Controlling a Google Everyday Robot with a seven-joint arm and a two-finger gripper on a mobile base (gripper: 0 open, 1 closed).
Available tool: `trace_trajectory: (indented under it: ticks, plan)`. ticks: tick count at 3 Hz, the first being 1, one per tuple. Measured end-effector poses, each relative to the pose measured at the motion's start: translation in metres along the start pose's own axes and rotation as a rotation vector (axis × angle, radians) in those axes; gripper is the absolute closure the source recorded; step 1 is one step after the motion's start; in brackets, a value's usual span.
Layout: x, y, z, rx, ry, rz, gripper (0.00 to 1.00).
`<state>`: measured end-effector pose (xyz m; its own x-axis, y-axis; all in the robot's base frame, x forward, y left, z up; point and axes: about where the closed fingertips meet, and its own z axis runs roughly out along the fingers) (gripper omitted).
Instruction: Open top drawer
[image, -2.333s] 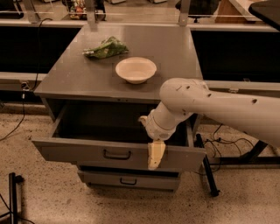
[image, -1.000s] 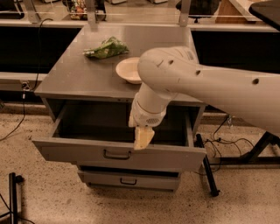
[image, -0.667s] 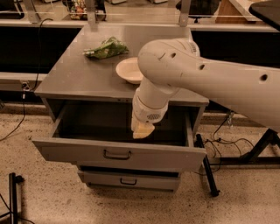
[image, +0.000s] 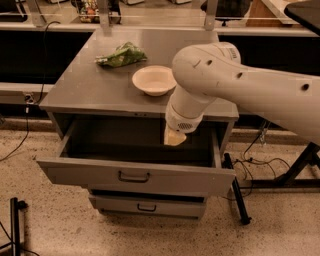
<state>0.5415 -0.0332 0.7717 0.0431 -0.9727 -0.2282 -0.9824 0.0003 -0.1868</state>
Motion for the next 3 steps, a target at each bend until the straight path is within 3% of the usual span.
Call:
trace_trajectory:
  ticks: [1,2,3]
  plan:
    - [0.012,-0.009,0.015,0.022,-0.022,0.071,1.0]
    - [0.016,-0.011,0.049,0.002,-0.043,0.092,1.0]
    - [0.03,-0.012,0.08,0.015,-0.012,0.113,1.0]
